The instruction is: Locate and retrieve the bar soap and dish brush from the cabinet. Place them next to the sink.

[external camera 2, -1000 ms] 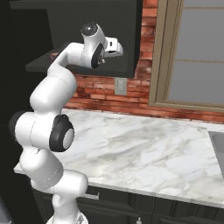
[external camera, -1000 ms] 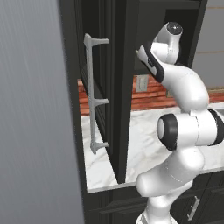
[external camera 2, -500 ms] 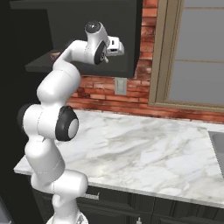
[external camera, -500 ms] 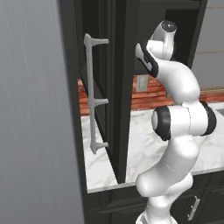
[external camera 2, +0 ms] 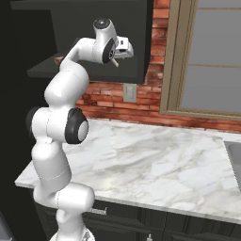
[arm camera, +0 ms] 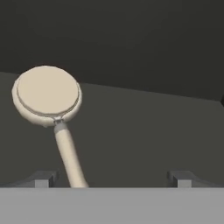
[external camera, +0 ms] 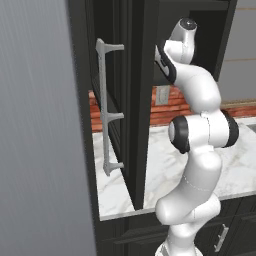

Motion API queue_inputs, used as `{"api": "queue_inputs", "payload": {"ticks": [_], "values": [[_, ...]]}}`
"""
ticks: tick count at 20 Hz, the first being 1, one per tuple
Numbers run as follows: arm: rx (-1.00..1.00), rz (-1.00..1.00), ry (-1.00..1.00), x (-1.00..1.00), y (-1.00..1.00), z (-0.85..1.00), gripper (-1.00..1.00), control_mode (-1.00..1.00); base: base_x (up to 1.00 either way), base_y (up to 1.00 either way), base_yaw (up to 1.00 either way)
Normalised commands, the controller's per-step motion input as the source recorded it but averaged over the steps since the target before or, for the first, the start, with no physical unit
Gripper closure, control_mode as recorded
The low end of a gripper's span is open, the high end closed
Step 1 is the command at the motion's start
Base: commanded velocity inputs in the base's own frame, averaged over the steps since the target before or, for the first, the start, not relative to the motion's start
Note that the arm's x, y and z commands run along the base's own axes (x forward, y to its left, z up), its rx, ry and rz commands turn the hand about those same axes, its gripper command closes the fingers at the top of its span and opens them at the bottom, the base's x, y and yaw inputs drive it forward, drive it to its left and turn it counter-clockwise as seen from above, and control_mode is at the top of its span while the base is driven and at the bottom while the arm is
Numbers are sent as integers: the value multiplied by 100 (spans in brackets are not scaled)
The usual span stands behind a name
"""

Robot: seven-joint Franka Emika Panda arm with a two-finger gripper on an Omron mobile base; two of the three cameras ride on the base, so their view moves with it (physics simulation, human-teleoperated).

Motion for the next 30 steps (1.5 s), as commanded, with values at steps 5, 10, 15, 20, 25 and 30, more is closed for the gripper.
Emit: {"api": "queue_inputs", "payload": {"ticks": [5, 10, 15, 20, 25, 30], "values": [[3, 1, 1, 0, 14, -22, 100, -100, 0, 0, 0], [0, 0, 0, 0, 19, -20, 100, -100, 0, 0, 0], [0, 5, -1, 6, 26, -12, 100, -100, 0, 0, 0], [1, 2, -3, 6, 16, -7, 100, -100, 0, 0, 0], [0, -9, -4, -5, 20, 0, 100, -100, 0, 0, 0], [-2, -18, -1, -5, 22, 0, 100, -100, 0, 0, 0]]}}
